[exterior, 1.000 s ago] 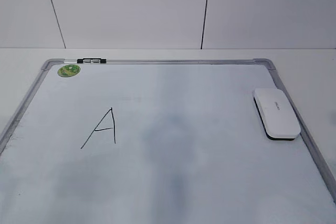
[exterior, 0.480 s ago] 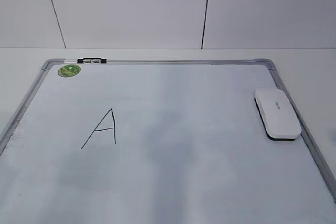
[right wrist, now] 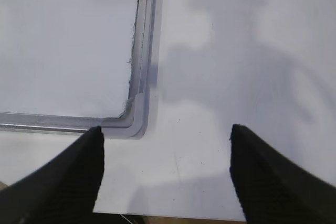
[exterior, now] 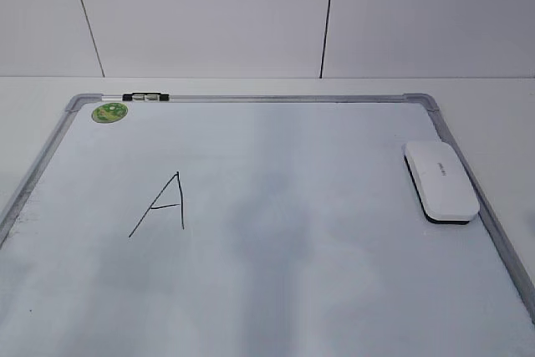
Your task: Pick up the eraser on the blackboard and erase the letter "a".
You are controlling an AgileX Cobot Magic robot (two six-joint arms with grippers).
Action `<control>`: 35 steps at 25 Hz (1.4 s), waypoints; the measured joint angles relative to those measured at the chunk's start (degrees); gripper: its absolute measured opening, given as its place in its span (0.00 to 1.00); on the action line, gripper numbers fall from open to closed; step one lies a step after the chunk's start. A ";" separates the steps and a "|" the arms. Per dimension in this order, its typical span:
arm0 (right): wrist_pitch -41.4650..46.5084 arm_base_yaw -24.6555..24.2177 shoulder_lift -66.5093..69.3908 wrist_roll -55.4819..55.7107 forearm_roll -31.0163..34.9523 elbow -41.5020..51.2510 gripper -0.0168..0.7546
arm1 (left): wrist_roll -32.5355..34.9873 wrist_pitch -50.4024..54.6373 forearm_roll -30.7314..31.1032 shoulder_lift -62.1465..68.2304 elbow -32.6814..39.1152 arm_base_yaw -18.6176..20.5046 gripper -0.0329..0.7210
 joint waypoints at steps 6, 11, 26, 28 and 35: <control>0.12 0.00 0.00 0.09 0.45 0.04 0.79 | 0.00 -3.73 0.10 0.00 1.98 0.00 0.37; 0.12 0.00 0.00 0.09 0.57 0.04 0.79 | 0.00 -4.46 0.21 0.00 2.15 0.00 0.36; 0.21 0.00 0.00 0.22 0.67 0.13 0.79 | 0.00 9.10 2.64 -0.94 0.60 -0.89 0.35; 0.21 0.00 0.00 0.22 0.67 0.13 0.79 | 0.00 9.10 2.64 -1.09 0.84 -0.89 0.35; 0.21 0.00 0.00 0.22 0.67 0.13 0.79 | -0.04 9.00 2.75 -1.82 0.92 -0.93 0.35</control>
